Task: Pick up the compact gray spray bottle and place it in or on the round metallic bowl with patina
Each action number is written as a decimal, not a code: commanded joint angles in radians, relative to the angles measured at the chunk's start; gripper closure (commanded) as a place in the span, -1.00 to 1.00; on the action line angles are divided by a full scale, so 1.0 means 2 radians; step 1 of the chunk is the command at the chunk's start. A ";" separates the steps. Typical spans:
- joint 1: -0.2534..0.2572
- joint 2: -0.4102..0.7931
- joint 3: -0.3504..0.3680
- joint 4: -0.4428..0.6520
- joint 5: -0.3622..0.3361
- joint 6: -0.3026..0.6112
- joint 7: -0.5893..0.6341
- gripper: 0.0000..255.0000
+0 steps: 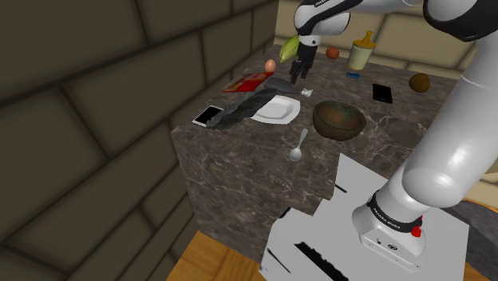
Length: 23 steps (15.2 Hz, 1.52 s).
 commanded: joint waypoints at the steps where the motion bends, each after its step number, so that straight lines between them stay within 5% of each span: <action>1: -0.011 0.046 -0.001 0.036 0.021 0.002 -0.027 -1.00; 5: -0.035 0.123 0.006 0.108 0.051 -0.005 -0.064 -1.00; 20: -0.037 0.146 0.013 0.089 0.063 0.036 -0.071 -1.00; 21: -0.037 0.146 0.013 0.089 0.063 0.036 -0.071 1.00; 23: -0.037 0.146 0.013 0.089 0.063 0.036 -0.071 1.00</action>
